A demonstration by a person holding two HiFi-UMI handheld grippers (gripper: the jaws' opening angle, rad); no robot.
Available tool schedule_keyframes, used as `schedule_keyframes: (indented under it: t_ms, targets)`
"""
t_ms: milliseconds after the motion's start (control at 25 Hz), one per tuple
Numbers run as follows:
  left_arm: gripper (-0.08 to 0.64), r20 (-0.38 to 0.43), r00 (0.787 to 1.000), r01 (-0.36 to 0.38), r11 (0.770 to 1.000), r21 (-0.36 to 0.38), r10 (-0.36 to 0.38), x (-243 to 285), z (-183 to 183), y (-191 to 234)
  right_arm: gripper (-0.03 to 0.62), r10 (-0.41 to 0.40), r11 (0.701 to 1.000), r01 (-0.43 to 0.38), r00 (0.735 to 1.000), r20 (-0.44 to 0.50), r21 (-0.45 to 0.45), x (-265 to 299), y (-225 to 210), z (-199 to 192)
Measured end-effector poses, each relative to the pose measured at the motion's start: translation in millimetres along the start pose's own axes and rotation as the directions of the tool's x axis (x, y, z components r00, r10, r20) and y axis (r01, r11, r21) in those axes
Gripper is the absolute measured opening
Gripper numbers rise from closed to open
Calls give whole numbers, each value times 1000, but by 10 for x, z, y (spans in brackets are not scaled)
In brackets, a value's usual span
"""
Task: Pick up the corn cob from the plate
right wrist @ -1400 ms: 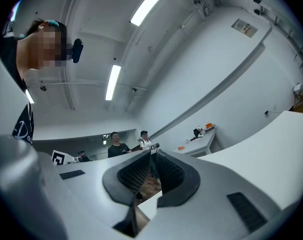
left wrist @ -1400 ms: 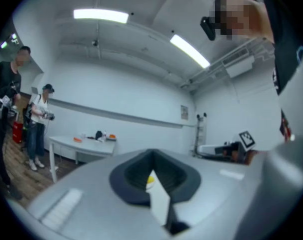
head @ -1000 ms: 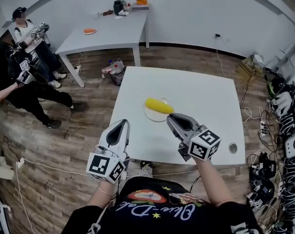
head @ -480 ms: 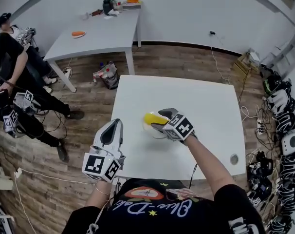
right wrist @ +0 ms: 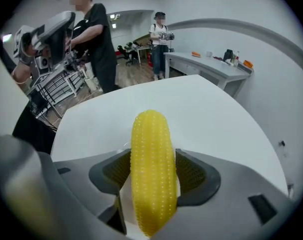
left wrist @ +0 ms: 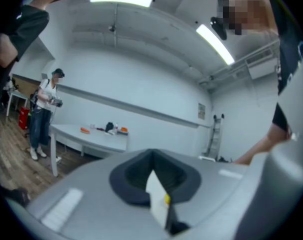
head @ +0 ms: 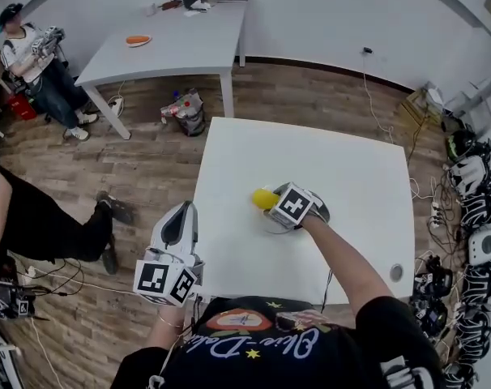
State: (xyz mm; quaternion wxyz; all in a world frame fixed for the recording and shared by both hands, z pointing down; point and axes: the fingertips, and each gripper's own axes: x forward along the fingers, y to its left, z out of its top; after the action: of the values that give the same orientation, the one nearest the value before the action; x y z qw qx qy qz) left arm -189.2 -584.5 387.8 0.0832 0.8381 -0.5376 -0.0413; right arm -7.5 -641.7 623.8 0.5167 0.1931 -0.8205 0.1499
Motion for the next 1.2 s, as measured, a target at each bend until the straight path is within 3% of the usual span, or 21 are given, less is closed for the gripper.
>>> schedule_keyframes:
  t_ms: [160,280,400,480,640,840,920,1040,1200]
  targets:
    - [-3,-7,1000,5,1000,-13,-5,26,-58,17,250,43,999,-43,999,18,2,34,16,32]
    - [-3,-9,1000,17,1000,-2,-17,-2,-71,-32,250,31,999,-32,998,47,27,-1,0,65]
    - [-3,-10,1000,13,1000,10,-13,-67,-69,-47,250,-9,988,-10,992,122,155,-103,-66,10]
    - [-3,-8,1000,1,1000,17,-1,-129,-58,-24,250,-46,960,-34,961,274,279,-290,-110,75]
    - [-3,9,1000,-7,999,33,7,-206,0,-56,250,-155,903,-102,828,539,417,-834,-69,160]
    - [-3,32,999,22,996,83,-25,-273,91,-297,250,-288,892,-124,584,758,435,-1715,244,135]
    - [-3,35,999,33,996,88,-36,-314,86,-413,250,-325,891,-119,508,797,439,-2041,422,50]
    - [-3,36,998,54,994,92,-57,-403,48,-620,250,-364,890,-97,439,822,446,-2438,658,-141]
    - [-3,19,997,68,993,100,-70,-620,-85,-858,250,-400,885,-75,380,834,459,-2777,976,-427]
